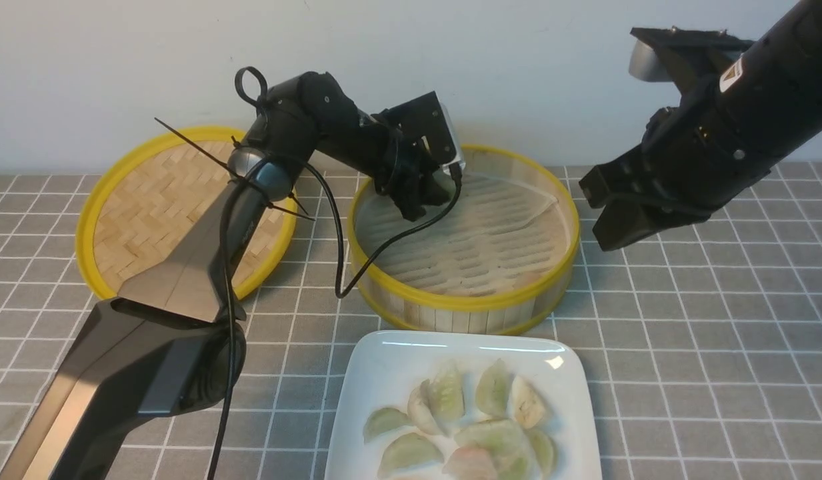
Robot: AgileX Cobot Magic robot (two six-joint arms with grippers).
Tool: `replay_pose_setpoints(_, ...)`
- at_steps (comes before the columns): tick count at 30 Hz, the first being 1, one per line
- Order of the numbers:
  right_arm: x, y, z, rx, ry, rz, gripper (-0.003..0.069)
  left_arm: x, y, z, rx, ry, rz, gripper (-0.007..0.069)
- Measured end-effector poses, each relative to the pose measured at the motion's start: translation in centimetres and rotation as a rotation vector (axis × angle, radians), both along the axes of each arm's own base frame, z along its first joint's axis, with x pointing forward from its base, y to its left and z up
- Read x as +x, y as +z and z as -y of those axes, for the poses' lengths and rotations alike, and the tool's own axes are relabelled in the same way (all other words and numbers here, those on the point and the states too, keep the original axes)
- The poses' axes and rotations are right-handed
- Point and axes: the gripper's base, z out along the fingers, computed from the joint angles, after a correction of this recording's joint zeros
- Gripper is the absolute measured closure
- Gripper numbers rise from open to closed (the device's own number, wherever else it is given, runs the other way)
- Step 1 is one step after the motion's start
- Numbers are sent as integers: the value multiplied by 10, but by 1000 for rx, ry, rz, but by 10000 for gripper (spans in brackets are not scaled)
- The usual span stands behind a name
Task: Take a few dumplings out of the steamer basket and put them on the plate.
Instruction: Use the right arm to grab a dumpling from inside the steamer
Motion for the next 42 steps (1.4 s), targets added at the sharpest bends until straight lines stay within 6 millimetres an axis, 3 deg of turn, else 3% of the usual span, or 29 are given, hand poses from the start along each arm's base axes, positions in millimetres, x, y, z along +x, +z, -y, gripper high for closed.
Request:
replay_pose_setpoints(6, 0, 0, 0, 0, 0, 0, 673, 0, -1, 2, -16, -26, 18, 167)
replay_pose_setpoints(11, 0, 0, 0, 3, 0, -1, 673, 1, -13, 4, -32, -24, -1, 167)
replay_pose_setpoints(19, 0, 0, 0, 4, 0, -1, 673, 1, -15, 4, -50, -14, -13, 176)
replay_pose_setpoints(23, 0, 0, 0, 5, 0, -1, 673, -3, -17, 5, -54, -31, -58, 306)
replay_pose_setpoints(24, 0, 0, 0, 5, 0, -1, 673, -3, -17, 5, -55, -33, -61, 306)
replay_pose_setpoints(25, 0, 0, -1, 7, 0, -2, 673, -4, -17, 6, -52, -45, -70, 384)
replay_pose_setpoints(29, 0, 0, -1, 7, 0, -2, 673, -6, -16, 5, -45, -66, -75, 408)
replay_pose_setpoints(38, 0, 0, 0, 4, 6, 0, 673, -15, 1, 3, -2, -122, -120, 408)
replay_pose_setpoints(42, 0, 0, 0, -4, 23, 8, 673, -18, 29, 2, -27, -71, -116, 409)
